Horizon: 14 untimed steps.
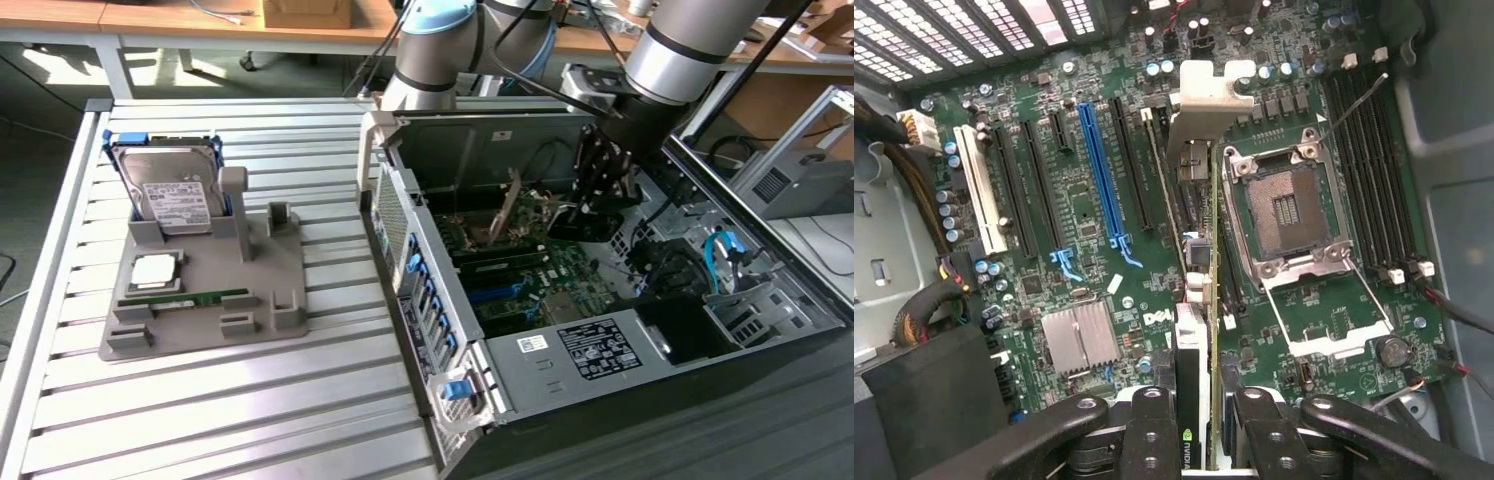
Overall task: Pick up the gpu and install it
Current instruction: 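Insert the gpu into the slot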
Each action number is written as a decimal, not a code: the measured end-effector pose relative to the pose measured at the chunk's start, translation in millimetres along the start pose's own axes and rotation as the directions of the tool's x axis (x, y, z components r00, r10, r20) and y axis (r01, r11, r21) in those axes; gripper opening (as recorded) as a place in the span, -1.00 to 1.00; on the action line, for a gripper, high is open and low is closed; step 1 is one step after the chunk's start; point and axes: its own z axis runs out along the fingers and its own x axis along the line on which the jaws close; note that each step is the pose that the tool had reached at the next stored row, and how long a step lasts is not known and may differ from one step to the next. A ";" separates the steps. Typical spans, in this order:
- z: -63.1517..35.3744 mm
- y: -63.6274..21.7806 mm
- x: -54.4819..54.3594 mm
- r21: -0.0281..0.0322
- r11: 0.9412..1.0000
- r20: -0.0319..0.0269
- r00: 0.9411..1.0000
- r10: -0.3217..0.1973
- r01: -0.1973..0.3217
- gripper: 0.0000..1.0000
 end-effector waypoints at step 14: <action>0.0 0.0 0.0 0.001 0.997 -0.002 0.997 -0.075 0.075 -0.47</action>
